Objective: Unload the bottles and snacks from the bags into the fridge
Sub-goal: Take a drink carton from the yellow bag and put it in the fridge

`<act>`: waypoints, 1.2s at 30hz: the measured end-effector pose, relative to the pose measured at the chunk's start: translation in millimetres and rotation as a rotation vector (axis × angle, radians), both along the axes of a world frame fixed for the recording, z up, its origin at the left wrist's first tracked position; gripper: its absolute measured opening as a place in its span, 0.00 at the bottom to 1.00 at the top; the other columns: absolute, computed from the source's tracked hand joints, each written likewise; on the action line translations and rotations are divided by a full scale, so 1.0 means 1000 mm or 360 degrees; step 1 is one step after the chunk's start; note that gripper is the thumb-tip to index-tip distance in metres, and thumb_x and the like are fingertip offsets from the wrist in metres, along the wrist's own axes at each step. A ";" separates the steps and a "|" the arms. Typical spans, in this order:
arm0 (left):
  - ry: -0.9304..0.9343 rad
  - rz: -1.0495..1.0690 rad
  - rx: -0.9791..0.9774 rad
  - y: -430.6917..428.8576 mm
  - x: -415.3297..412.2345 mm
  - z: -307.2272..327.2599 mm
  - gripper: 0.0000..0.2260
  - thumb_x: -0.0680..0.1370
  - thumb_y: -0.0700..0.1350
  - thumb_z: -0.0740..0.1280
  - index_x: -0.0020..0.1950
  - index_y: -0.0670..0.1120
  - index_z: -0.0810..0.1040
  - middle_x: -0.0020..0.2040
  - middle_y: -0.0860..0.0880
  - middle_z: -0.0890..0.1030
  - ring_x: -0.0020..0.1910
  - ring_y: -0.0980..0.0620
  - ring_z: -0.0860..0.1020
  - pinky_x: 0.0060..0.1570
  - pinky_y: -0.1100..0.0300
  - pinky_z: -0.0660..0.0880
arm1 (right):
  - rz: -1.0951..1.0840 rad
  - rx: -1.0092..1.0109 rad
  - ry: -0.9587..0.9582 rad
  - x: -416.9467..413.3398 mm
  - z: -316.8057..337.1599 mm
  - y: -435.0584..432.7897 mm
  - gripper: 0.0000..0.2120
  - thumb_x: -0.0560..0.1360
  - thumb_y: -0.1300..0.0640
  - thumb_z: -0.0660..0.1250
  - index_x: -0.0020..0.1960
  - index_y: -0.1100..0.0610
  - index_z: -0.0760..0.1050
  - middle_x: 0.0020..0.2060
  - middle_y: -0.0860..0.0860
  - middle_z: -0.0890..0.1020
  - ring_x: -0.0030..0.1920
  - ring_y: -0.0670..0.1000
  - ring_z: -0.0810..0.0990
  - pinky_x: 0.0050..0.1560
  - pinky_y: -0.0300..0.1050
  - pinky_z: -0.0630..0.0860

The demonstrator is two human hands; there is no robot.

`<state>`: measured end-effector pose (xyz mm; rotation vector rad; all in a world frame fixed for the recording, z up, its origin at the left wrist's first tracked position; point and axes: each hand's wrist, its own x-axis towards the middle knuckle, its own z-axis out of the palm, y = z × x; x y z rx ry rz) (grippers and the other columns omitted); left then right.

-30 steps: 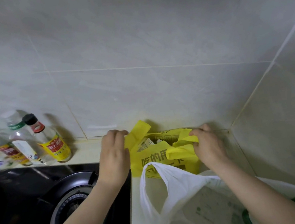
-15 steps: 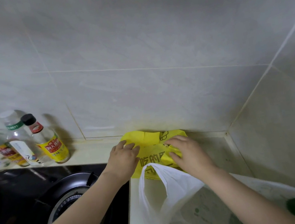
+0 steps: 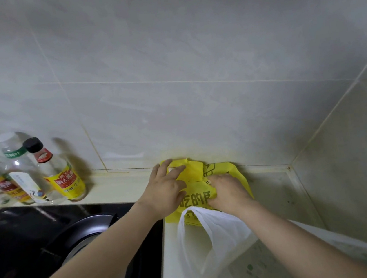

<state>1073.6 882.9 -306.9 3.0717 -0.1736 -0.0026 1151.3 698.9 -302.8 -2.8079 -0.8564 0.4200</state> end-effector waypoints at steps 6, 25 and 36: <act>0.0452 0.0326 -0.0109 -0.004 0.031 0.001 0.16 0.80 0.57 0.55 0.57 0.53 0.80 0.78 0.49 0.54 0.76 0.41 0.48 0.71 0.37 0.44 | 0.0009 -0.0127 0.0080 0.002 -0.005 -0.009 0.15 0.68 0.58 0.66 0.55 0.56 0.78 0.47 0.54 0.82 0.50 0.58 0.80 0.43 0.44 0.74; 0.0309 0.0965 -0.0094 0.006 -0.013 -0.007 0.21 0.80 0.58 0.55 0.59 0.43 0.73 0.58 0.44 0.75 0.57 0.43 0.75 0.54 0.53 0.71 | -0.0057 -0.0691 0.0003 -0.014 0.013 -0.084 0.16 0.70 0.52 0.64 0.29 0.55 0.60 0.29 0.49 0.65 0.38 0.55 0.69 0.40 0.41 0.64; -0.0095 0.0342 -0.0084 -0.013 -0.007 0.038 0.11 0.77 0.49 0.63 0.54 0.43 0.76 0.53 0.45 0.75 0.56 0.44 0.73 0.52 0.55 0.70 | 0.0024 0.0132 -0.0178 -0.013 0.012 -0.024 0.19 0.73 0.53 0.67 0.63 0.53 0.73 0.56 0.50 0.76 0.60 0.53 0.73 0.55 0.44 0.72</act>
